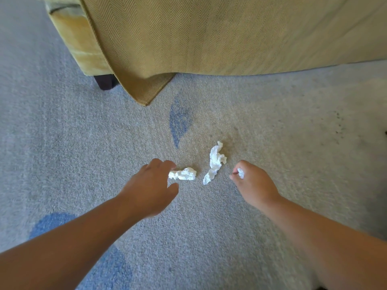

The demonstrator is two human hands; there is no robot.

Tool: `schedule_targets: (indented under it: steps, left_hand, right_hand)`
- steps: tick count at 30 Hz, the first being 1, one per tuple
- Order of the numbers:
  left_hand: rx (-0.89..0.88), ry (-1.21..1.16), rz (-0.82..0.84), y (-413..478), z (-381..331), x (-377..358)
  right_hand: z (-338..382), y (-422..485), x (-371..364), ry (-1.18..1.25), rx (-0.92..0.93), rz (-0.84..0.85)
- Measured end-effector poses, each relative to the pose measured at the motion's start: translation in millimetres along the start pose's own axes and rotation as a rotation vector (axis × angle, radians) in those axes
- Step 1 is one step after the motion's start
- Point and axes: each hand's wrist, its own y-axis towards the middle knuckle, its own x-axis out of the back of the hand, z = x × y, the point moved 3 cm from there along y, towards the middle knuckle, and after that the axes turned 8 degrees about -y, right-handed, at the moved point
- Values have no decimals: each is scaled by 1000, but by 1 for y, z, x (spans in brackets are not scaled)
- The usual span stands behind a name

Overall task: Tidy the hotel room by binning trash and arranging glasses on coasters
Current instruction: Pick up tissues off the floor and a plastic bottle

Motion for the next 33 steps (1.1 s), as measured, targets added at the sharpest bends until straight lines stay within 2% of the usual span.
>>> schedule_targets:
  steps: [5, 15, 20, 26, 33]
  left_hand:
    - [-3, -4, -2, -1, 2, 2]
    - [21, -5, 10, -1, 16, 1]
    - [47, 5, 18, 1, 23, -2]
    - [50, 4, 34, 1, 27, -5]
    - [81, -3, 37, 0, 34, -6]
  right_hand:
    - [19, 0, 11, 43, 40, -67]
    - [32, 25, -3, 51, 169, 42]
    - [41, 37, -11, 35, 129, 6]
    - [46, 50, -31, -151, 67, 157]
    - [44, 57, -43, -181, 20, 89]
